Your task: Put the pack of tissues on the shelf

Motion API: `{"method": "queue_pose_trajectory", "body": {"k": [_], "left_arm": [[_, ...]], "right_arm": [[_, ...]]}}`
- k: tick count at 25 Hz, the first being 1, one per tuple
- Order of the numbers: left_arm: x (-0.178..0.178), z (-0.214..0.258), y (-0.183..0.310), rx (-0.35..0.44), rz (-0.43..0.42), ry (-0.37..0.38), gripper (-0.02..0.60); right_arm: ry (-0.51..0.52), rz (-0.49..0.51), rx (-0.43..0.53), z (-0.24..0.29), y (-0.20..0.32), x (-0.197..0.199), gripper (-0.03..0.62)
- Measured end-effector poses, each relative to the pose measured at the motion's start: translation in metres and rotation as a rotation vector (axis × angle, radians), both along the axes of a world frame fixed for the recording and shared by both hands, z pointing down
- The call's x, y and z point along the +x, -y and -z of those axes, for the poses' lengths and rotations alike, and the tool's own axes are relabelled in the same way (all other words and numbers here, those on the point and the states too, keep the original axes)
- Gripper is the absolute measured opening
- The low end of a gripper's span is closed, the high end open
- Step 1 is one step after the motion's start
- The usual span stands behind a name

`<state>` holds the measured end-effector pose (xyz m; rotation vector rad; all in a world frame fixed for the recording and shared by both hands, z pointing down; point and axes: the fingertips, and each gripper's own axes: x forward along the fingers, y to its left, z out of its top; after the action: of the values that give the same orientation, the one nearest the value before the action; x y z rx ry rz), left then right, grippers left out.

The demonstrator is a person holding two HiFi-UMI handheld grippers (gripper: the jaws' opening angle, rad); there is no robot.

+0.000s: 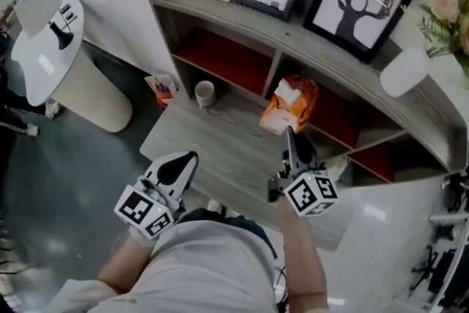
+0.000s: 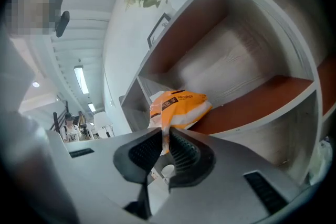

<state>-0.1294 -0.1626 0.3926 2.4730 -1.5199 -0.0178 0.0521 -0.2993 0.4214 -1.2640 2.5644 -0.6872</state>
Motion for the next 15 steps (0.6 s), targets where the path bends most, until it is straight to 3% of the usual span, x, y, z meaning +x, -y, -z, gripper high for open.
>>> {"method": "queue_pose_trajectory", "body": {"k": [6,15], "left_arm": [[0.001,-0.003,0.001,-0.010,0.032,0.005,0.016],[0.003,-0.008,0.002,-0.025,0.056,0.014,0.016]], "right_arm": [[-0.021,0.000,-0.045,-0.015,0.015,-0.005,0.046],[0.031,-0.023,-0.098,-0.027,0.038,0.001,0.046]]}}
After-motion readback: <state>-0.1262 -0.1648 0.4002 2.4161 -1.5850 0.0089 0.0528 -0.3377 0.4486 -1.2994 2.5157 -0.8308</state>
